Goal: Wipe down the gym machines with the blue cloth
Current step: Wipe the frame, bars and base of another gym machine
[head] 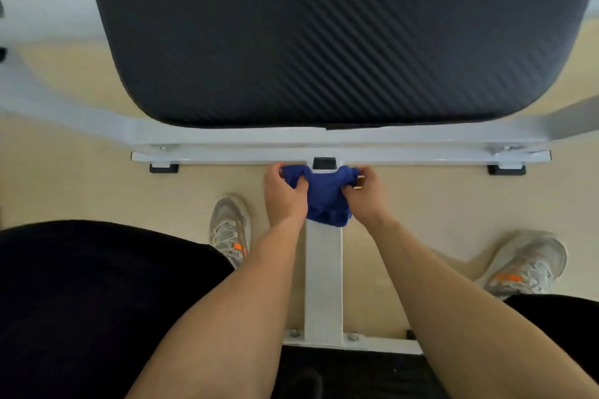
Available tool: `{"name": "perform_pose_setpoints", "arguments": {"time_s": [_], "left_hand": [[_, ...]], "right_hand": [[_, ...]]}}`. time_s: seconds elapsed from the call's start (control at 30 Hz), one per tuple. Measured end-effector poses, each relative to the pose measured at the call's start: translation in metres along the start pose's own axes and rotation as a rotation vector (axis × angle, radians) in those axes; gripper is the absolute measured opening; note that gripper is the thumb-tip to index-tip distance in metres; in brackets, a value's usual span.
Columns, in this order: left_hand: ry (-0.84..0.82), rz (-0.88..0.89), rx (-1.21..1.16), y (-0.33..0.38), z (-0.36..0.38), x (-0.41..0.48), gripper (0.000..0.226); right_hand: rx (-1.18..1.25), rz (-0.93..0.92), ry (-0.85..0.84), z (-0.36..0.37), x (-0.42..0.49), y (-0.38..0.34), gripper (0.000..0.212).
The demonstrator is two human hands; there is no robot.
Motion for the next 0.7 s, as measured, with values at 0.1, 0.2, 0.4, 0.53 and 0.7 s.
{"name": "perform_pose_setpoints", "arguments": {"time_s": [0.1, 0.2, 0.4, 0.53, 0.7], "left_hand": [[0.035, -0.111, 0.004, -0.016, -0.004, 0.002, 0.052], [-0.097, -0.049, -0.104, -0.015, 0.012, -0.005, 0.018], [-0.279, 0.109, -0.044, -0.019, 0.029, -0.023, 0.044], [-0.278, 0.198, 0.069, -0.006, 0.036, -0.007, 0.050], [-0.253, 0.284, 0.241, -0.026, 0.041, 0.000, 0.038]], "right_hand": [[0.030, 0.026, 0.091, -0.001, 0.001, 0.003, 0.032], [-0.047, -0.034, 0.187, -0.008, -0.006, 0.002, 0.014], [0.245, -0.201, 0.014, 0.025, -0.038, -0.007, 0.032], [0.138, -0.334, -0.050, 0.034, -0.026, -0.009, 0.046], [-0.153, -0.353, 0.064, 0.036, -0.013, 0.002, 0.050]]}}
Point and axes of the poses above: each hand's wrist, its own x-axis towards the middle knuckle, its own z-axis out of the palm, y = z × x, the point moved 6 cm from there along x, towards the middle knuckle, and after that the axes turned 9 degrees about -z, right-handed, at the moved point
